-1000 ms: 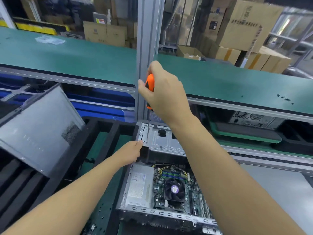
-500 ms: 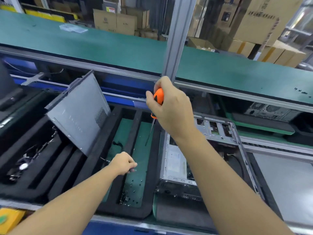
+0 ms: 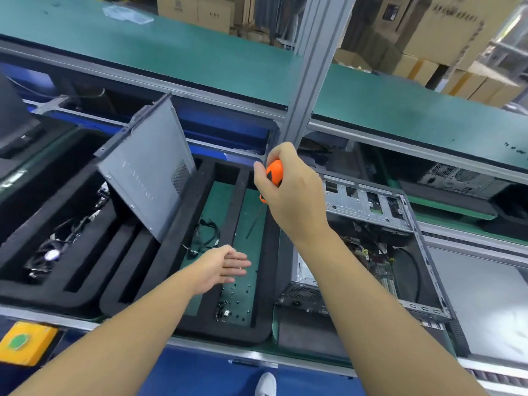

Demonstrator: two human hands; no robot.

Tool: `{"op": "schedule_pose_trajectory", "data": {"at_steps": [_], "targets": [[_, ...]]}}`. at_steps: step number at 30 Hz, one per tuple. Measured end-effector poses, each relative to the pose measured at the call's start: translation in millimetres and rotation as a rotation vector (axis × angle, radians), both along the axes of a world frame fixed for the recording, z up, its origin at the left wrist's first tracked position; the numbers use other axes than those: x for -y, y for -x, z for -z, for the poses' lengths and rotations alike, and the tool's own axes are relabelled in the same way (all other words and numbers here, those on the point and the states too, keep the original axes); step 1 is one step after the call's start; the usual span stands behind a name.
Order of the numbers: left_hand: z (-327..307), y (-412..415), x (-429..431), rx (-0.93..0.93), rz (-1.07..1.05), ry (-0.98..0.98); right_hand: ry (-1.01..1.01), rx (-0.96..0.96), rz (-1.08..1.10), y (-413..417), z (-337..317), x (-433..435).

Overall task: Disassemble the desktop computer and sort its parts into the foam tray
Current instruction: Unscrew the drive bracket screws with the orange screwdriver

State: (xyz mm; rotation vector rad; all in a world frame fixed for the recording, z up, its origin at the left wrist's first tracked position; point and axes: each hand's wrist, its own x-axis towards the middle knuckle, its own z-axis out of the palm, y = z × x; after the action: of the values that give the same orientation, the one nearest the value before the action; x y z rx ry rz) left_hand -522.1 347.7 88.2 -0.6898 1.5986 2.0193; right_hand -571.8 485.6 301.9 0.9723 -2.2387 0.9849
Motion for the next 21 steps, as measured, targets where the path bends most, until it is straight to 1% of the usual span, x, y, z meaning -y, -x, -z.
{"op": "schedule_pose_trajectory", "data": {"at_steps": [2, 3, 4, 5, 7, 8, 10, 11, 12, 14, 16, 19, 20, 21], "targets": [[-18.9, -7.7, 14.3, -0.036, 0.014, -0.334, 0.055, -0.064, -0.039, -13.5, -2.1, 15.3], [-30.6, -12.0, 21.6, -0.085, -0.005, -0.45, 0.079, -0.105, -0.07, -22.1, -2.5, 23.4], [-43.0, -17.1, 29.4, -0.152, -0.056, -0.526, 0.099, -0.147, -0.111, -31.4, -2.2, 31.9], [-56.6, -22.4, 35.9, -0.237, -0.122, -0.555, 0.11, -0.184, -0.164, -41.4, -1.5, 40.6], [-82.6, -38.9, 47.4, -0.405, -0.254, -0.502, 0.103, -0.233, -0.289, -62.6, 0.7, 59.3], [-90.7, -49.5, 53.2, -0.452, -0.329, -0.492, 0.093, -0.243, -0.349, -72.9, 2.0, 68.7], [-90.5, -73.0, 71.8, -0.488, -0.46, -0.567, 0.07, -0.232, -0.476, -90.6, 4.2, 86.7], [-81.3, -86.4, 84.4, -0.472, -0.532, -0.616, 0.051, -0.205, -0.56, -98.5, 5.7, 94.7], [-68.9, -101.7, 96.7, -0.43, -0.61, -0.657, 0.025, -0.163, -0.66, -105.6, 7.6, 102.3], [-45.8, -136.9, 116.5, -0.344, -0.792, -0.68, -0.041, -0.039, -0.859, -116.7, 13.0, 117.2], [-35.1, -171.2, 130.5, -0.348, -0.983, -0.634, -0.141, 0.117, -0.987, -126.2, 22.1, 136.5], [-37.3, -209.8, 157.2, -0.411, -1.288, -0.614, -0.365, 0.282, -1.089, -141.7, 52.4, 171.8], [-40.2, -219.8, 167.2, -0.402, -1.376, -0.563, -0.473, 0.327, -1.093, -148.0, 67.6, 183.9], [-42.8, -230.3, 176.8, -0.37, -1.439, -0.471, -0.588, 0.377, -1.078, -155.7, 83.7, 195.4]]}}
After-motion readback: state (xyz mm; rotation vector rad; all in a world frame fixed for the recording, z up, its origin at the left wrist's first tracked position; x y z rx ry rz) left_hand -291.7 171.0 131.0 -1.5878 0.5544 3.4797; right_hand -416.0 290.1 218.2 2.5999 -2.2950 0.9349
